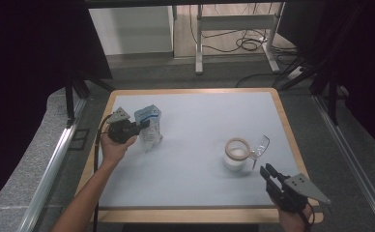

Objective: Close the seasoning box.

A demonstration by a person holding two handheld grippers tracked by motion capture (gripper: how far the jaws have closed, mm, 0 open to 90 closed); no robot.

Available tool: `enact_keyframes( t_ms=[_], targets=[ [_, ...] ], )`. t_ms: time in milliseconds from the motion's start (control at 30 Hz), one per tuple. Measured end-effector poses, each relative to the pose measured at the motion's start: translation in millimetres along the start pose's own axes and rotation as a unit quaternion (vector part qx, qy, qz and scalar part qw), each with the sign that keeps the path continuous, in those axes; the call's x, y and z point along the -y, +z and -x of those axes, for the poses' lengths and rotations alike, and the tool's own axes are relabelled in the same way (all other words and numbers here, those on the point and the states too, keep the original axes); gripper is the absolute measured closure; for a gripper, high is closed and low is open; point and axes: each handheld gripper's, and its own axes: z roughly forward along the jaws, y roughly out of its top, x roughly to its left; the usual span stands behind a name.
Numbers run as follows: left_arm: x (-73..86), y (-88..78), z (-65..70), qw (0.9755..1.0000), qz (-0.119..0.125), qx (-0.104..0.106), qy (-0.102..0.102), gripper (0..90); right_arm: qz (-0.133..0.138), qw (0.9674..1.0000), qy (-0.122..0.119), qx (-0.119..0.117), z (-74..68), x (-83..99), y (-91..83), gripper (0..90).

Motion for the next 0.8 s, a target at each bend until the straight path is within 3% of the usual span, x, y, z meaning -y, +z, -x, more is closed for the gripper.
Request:
enact_keyframes(
  t_ms=[100,333,467,800],
  targets=[
    [0.1,0.4,-0.2,1.0,0.0,0.001,-0.002,90.0,-0.008,0.9999,0.009,0.0,15.3,-3.9,3.9,90.0],
    [0.2,-0.1,-0.4,1.0,0.0,0.002,0.0,90.0,-0.008,0.9996,0.026,0.0,33.5,-16.2,20.2,90.0],
    [0.4,-0.1,-1.2,1.0,0.0,0.003,-0.001,90.0,-0.001,0.9994,0.033,-0.006,33.8,-26.9,33.1,90.0],
    [1.1,0.2,-0.1,1.0,0.001,0.004,-0.002,90.0,-0.018,0.9994,0.005,-0.03,18.2,-49.3,63.9,90.0]
  ],
)
